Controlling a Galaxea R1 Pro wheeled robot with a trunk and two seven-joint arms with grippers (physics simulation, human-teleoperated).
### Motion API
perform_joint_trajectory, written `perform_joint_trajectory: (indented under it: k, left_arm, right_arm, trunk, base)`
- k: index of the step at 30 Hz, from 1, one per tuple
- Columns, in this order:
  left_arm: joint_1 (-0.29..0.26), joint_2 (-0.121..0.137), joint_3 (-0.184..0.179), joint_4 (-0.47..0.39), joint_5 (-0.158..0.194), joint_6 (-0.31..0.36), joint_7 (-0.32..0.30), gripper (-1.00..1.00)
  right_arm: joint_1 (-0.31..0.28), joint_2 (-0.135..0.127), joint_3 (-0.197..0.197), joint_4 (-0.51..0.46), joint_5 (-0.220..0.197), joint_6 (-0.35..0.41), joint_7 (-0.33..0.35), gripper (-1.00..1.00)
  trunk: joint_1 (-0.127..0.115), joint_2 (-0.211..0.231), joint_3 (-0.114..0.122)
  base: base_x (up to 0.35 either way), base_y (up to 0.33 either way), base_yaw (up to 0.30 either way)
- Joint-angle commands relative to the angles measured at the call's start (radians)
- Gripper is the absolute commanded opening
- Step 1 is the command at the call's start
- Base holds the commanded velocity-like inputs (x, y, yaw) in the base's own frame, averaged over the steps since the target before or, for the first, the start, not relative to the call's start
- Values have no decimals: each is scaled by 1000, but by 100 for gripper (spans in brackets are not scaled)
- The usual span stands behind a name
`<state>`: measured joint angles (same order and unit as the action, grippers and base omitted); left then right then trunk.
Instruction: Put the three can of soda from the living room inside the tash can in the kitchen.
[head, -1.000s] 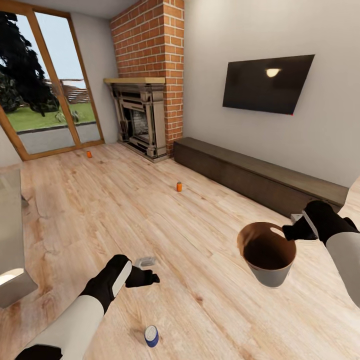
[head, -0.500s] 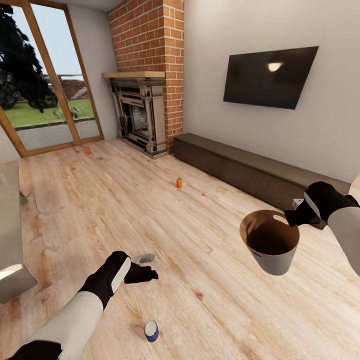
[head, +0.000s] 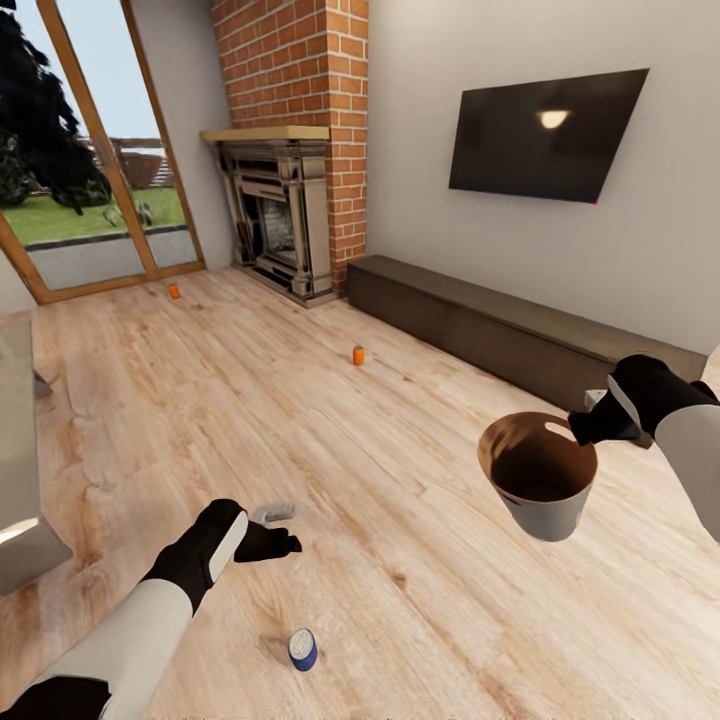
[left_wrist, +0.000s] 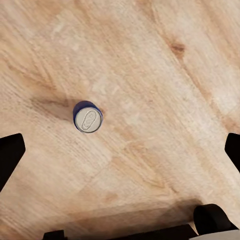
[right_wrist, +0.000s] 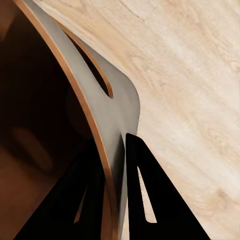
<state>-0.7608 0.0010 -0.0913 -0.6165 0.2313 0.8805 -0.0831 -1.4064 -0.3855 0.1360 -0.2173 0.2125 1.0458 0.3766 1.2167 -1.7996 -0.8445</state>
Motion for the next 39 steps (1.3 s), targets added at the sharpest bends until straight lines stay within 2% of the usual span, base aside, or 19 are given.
perform_joint_trajectory:
  k: [1, 5, 12, 19, 20, 22, 24, 29, 34, 39]
  left_arm:
    - [0, 0, 0, 0, 0, 0, 0, 100]
    - [1, 0, 2, 1, 0, -1, -1, 100]
    - [1, 1, 2, 2, -1, -1, -1, 100]
    - [1, 0, 3, 1, -1, -1, -1, 100]
    - [1, 0, 2, 1, -1, -2, -1, 100]
    - [1, 0, 2, 1, -1, -2, -1, 100]
    - [1, -1, 2, 2, -1, -3, -1, 100]
    - [1, -1, 2, 3, -1, -3, -2, 100]
    - [1, -2, 2, 3, -1, -3, -3, 100]
    - [2, -3, 2, 3, -1, -3, -3, 100]
  right_arm:
    - [-8, 0, -5, 6, -10, 1, 4, -100]
    - [-65, 1, -1, 53, -10, 1, 4, -100]
    - [-144, 2, 46, 112, -10, 1, 4, -100]
    - [-209, 6, 54, 158, -10, 1, 4, -100]
    - [-236, 12, 56, 178, -10, 1, 4, -100]
    - [-252, 18, 59, 189, -10, 1, 4, -100]
    - [-279, 31, 80, 204, -10, 1, 4, -100]
    - [-304, 43, 110, 219, -10, 1, 4, -100]
    - [-348, 48, 118, 243, -10, 1, 4, -100]
    - [-368, 50, 132, 253, -10, 1, 4, -100]
  trunk:
    - [4, -7, -5]
    - [19, -35, -23]
    - [46, -84, -56]
    - [73, -133, -89]
    - [77, -140, -94]
    - [84, -154, -103]
    - [92, -168, -113]
    - [111, -203, -136]
    - [130, -238, -160]
    - [149, -273, -183]
  base:
    - [0, 0, 0]
    - [0, 0, 0]
    - [0, 0, 0]
    - [0, 0, 0]
    - [0, 0, 0]
    - [0, 0, 0]
    - [0, 0, 0]
    - [0, 0, 0]
    - [0, 0, 0]
    - [0, 0, 0]
